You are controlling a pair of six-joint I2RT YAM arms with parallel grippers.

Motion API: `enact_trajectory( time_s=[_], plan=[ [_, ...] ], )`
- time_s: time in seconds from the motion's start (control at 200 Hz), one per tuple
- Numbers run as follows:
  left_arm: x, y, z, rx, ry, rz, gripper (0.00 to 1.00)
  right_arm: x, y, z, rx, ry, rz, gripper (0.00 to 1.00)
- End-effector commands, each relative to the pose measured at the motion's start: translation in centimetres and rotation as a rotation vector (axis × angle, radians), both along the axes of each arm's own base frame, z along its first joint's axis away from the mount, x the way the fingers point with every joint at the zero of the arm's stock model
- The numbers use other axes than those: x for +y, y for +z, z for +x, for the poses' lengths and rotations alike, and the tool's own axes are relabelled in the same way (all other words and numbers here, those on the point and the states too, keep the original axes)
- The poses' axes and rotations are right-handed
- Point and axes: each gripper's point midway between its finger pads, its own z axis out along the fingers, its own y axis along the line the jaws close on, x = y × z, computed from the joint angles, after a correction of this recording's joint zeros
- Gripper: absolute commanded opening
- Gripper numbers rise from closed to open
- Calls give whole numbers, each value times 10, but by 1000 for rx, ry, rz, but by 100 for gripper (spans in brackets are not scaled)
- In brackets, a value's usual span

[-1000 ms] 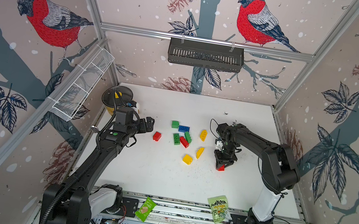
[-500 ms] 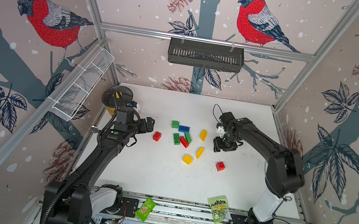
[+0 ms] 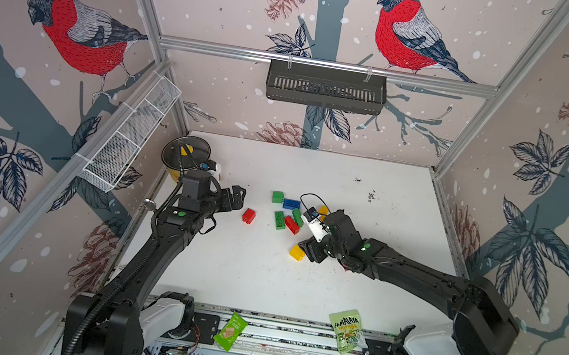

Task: Assemble an ice cream with lego
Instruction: Pick up the lego brick from the center of the board.

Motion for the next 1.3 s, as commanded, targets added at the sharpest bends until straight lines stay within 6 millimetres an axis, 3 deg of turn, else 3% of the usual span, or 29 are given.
enact_trajectory(
  time_s=[0.0,0.205,0.675,1.001,1.296],
  plan=[
    [-2,4,0,-14,-7,-9,97,16,6,6,-53,56,44,66],
    [-1,7,-2,-23,-7,-7,97,16,-25,-2,4,90,-15,66],
    [-1,9,-3,-22,-7,-2,97,25,-66,-15,60,129,-97,66],
    [0,12,-4,-26,-4,-4,97,18,-78,-17,47,83,-135,54],
    [1,24,-6,-52,-1,3,97,22,-72,-11,15,64,-125,46]
  ],
)
